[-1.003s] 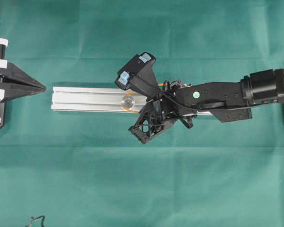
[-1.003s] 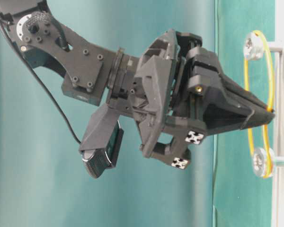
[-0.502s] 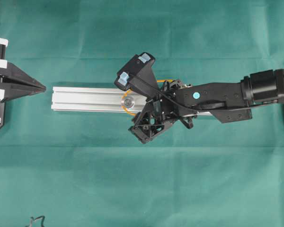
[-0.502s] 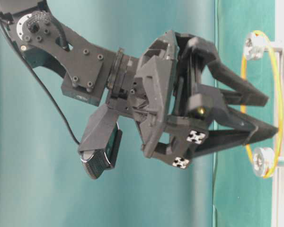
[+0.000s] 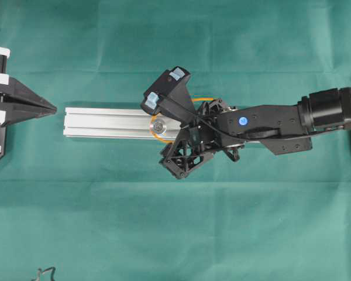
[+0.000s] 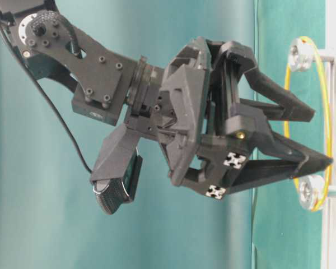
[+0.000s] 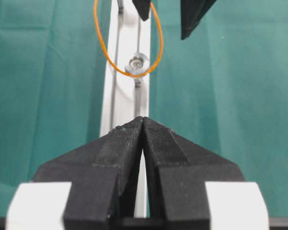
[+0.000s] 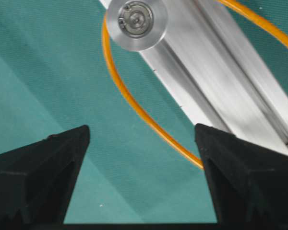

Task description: Hook the rubber onto the shaft.

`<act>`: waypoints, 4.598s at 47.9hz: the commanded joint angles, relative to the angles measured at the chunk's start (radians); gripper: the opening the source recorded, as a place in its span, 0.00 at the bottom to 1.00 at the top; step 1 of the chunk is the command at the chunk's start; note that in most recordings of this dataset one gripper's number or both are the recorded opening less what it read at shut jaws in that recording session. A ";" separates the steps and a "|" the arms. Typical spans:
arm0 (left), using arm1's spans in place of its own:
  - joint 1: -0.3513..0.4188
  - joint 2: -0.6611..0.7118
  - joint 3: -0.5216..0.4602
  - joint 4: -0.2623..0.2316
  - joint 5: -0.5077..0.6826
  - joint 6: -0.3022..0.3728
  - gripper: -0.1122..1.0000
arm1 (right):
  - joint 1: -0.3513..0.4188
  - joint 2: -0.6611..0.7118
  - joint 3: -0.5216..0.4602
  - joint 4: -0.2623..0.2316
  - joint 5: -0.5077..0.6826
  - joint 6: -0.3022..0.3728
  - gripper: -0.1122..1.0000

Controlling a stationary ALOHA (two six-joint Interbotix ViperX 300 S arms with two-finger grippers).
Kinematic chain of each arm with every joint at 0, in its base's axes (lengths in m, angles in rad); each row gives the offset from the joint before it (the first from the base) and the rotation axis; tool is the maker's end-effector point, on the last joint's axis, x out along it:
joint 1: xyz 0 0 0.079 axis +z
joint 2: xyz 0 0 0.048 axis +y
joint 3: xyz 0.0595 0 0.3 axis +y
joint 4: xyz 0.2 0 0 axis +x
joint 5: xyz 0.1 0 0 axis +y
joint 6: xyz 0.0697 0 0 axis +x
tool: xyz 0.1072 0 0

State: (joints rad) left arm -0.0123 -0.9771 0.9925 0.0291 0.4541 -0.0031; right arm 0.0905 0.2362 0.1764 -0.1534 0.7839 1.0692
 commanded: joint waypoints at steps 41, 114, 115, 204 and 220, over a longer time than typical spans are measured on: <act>-0.003 0.003 -0.031 0.002 -0.005 0.002 0.10 | 0.003 -0.261 -0.021 -0.054 0.127 -0.002 0.94; -0.003 0.003 -0.031 0.002 -0.002 0.000 0.10 | 0.003 -0.299 -0.012 -0.060 0.158 -0.620 0.93; -0.003 0.003 -0.031 0.002 -0.002 0.000 0.10 | 0.003 -0.299 -0.011 -0.060 0.158 -0.630 0.93; -0.003 0.003 -0.031 0.002 0.025 0.005 0.10 | 0.003 -0.673 0.382 -0.106 -0.078 -0.683 0.91; -0.003 0.003 -0.031 0.002 0.028 0.005 0.10 | 0.003 -0.672 0.400 -0.124 -0.100 -0.683 0.91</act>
State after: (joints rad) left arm -0.0123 -0.9787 0.9940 0.0291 0.4847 0.0000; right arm 0.0905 -0.4218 0.5875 -0.2684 0.6934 0.3850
